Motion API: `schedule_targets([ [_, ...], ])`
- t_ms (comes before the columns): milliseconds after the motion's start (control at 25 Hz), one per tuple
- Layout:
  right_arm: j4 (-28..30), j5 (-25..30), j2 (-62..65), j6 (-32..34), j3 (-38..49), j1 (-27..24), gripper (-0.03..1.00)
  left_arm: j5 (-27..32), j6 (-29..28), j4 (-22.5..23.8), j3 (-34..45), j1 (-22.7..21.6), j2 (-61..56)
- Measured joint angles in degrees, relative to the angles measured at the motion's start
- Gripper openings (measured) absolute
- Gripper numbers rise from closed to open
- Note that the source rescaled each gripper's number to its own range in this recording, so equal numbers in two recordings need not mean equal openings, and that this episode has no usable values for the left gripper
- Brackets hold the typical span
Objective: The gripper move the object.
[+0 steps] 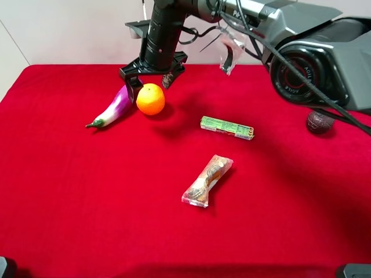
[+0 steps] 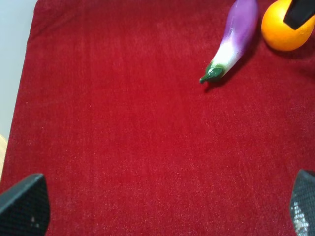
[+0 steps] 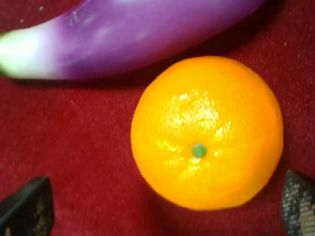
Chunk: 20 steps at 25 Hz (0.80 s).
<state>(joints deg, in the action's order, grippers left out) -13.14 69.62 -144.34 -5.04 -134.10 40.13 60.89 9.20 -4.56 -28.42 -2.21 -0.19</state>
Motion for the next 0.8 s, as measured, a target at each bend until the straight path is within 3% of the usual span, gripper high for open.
schedule_targets([
  [800,-0.55,0.27,13.88,-2.73,1.99,1.12,1.0,0.0,0.0,0.0,0.0,0.0,0.0],
])
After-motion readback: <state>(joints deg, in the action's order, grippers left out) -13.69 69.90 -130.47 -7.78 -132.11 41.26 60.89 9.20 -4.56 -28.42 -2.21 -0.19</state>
